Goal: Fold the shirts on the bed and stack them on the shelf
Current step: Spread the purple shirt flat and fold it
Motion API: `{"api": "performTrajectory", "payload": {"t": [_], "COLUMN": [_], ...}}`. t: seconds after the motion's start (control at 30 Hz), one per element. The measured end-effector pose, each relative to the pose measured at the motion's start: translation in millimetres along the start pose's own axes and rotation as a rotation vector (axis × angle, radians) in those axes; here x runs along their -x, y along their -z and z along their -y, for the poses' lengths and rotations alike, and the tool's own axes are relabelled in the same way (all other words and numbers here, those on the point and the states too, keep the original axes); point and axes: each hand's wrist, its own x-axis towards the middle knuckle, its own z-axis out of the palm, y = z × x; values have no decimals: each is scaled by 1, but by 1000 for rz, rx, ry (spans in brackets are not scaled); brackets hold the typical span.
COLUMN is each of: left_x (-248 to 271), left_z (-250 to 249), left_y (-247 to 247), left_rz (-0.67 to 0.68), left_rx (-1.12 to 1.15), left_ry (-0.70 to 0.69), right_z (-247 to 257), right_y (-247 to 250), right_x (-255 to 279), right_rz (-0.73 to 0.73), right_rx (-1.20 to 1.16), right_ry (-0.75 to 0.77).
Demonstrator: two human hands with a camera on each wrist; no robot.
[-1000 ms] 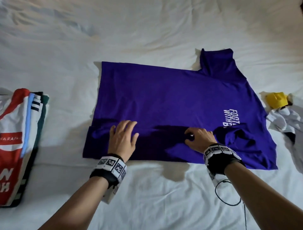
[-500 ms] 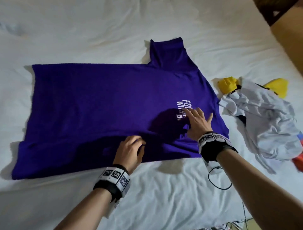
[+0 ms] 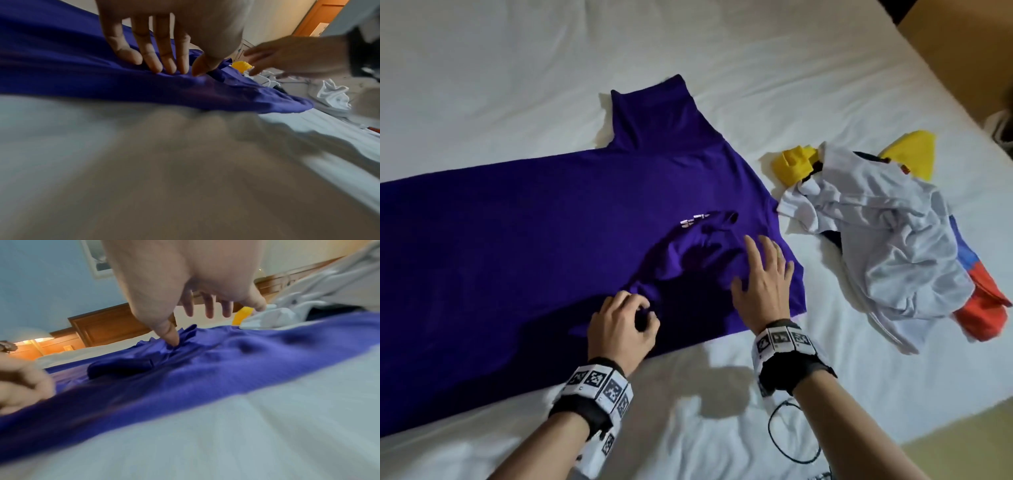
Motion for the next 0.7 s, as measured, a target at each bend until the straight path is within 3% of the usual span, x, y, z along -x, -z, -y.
{"api": "performTrajectory", "payload": {"t": [0.07,0.17,0.23,0.4,0.6,0.7], "left_x": [-9,-23,-33,-61,-84,-92], "left_z": [-12,-30,-40,-46,-30,-22], "left_y": [-7,-13,-16,-24,-21,-19], "left_rz": [-11,7,11,-40,-21,27], "left_rx": [38,104,97,-86,66,90], "left_ry": [-6,82,137,106,436,483], "right_z": [-19,-45,-58,-75,-84,-67], "right_y": [-2,2,4,13,25,27], "right_x": [23,42,45,41,35,26], "right_rz": [-111,-152,-142,-17,27,-69], "right_rx": [-33,41,37,-87,-73,-72], "right_ry": [-61,-190,-265,-350,-426,-397]}}
